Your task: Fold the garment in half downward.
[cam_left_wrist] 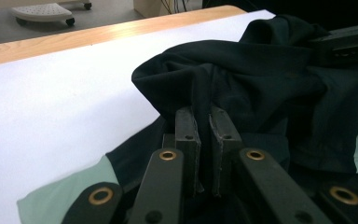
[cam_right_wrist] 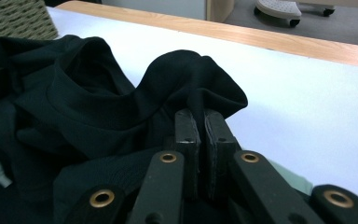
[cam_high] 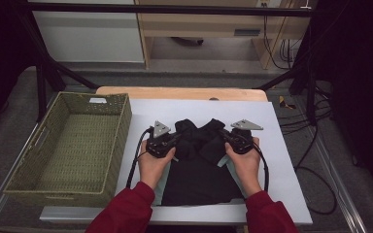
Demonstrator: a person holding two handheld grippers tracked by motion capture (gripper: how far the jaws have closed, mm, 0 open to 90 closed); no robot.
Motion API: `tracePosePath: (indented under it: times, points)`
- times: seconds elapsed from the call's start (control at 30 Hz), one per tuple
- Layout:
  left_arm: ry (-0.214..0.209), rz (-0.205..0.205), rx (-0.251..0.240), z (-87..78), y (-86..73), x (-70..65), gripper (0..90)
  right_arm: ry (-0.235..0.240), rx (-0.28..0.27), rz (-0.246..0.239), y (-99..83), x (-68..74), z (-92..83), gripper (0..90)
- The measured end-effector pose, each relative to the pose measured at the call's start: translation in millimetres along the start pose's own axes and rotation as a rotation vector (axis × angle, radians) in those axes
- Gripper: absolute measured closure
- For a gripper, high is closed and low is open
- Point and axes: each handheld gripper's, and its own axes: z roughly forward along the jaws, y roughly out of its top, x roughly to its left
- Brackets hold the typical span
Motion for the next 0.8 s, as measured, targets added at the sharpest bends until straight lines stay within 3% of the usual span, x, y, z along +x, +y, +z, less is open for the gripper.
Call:
tracePosePath:
  times: [0.47, 0.8]
  points:
    - [-0.012, 0.06, 0.01, -11.7, -14.0, -12.7, 83.8, 0.017, -0.033, -0.005, -17.6, 6.7, -14.4, 85.6]
    - [-0.025, 0.05, 0.03, -17.1, -23.9, -15.8, 83.7, 0.022, -0.037, -0.026, -27.3, 12.2, -21.5, 85.2]
